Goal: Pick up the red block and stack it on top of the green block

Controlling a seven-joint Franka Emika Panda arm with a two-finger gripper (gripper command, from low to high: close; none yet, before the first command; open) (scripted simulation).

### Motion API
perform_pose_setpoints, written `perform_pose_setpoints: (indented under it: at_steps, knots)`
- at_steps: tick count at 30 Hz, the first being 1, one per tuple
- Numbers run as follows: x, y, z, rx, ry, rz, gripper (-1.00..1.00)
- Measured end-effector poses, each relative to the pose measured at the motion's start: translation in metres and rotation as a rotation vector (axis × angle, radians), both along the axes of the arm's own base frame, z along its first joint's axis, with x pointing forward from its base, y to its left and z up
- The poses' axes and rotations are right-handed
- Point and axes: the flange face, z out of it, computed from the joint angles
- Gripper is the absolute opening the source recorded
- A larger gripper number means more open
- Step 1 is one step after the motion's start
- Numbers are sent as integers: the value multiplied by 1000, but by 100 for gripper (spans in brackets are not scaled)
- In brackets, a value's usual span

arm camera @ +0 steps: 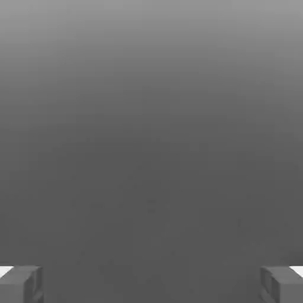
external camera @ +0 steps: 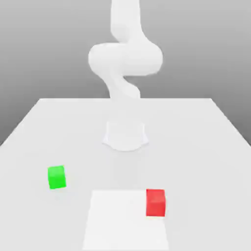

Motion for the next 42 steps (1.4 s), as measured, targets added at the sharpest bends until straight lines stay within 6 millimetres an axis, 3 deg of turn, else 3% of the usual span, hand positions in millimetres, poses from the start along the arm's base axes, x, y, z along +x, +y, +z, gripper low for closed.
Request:
perform_pose_setpoints:
  at_steps: [5,11,17,24,36,37,42]
  knots:
    - [48,14,-100,90,167,35,0]
    - [69,45,-222,126,366,49,0]
    - [55,72,-336,90,547,32,0]
    - [9,83,-442,-32,704,-17,0]
    - [3,82,-513,-59,719,-27,0]
    - [1,81,-520,-58,721,-28,-100]
    - [1,82,-520,-58,721,-28,-100]
